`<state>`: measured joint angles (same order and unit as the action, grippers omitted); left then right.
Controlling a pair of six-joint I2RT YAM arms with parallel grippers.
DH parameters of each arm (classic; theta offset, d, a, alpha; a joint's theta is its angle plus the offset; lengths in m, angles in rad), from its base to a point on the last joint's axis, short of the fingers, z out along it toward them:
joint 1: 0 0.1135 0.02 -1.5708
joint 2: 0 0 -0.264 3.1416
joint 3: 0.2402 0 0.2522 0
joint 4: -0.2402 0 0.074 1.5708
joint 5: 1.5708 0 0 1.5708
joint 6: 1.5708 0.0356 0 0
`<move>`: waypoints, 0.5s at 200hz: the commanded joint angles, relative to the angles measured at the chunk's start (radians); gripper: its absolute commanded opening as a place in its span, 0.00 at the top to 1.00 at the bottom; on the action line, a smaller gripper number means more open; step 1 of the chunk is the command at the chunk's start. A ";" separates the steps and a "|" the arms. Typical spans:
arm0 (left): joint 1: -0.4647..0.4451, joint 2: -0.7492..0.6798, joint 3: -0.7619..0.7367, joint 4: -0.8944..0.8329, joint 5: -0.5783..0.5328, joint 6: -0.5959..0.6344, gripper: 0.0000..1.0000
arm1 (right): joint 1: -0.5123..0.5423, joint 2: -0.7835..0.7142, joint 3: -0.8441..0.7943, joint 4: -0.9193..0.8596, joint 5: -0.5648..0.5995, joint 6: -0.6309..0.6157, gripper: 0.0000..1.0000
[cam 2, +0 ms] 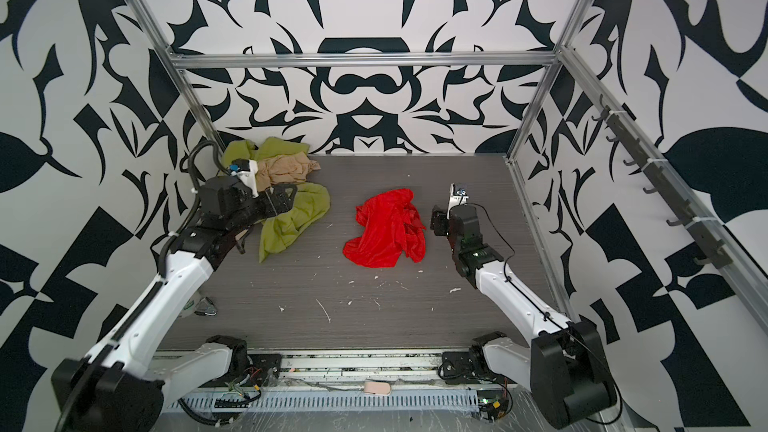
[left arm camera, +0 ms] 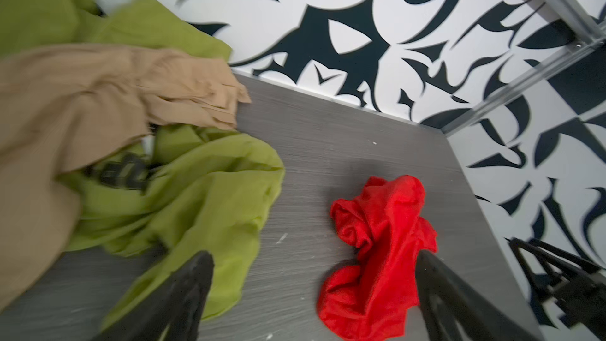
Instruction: Pick out a specific cloth from the pile
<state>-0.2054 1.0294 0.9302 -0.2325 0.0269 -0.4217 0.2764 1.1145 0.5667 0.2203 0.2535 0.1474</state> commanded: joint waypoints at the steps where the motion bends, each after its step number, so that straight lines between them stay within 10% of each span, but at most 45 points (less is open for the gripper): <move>1: 0.017 -0.063 -0.099 -0.060 -0.280 0.022 0.01 | -0.003 -0.016 -0.108 0.167 0.082 -0.158 0.22; 49: 0.116 -0.125 -0.530 0.519 -0.536 0.135 0.07 | -0.006 0.170 -0.195 0.415 0.155 -0.262 0.12; 100: 0.197 0.125 -0.583 0.750 -0.445 0.265 0.09 | -0.036 0.402 -0.232 0.749 0.177 -0.240 0.11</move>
<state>-0.0139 1.1313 0.3378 0.2768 -0.4343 -0.2527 0.2626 1.4597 0.3504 0.7197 0.3882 -0.0937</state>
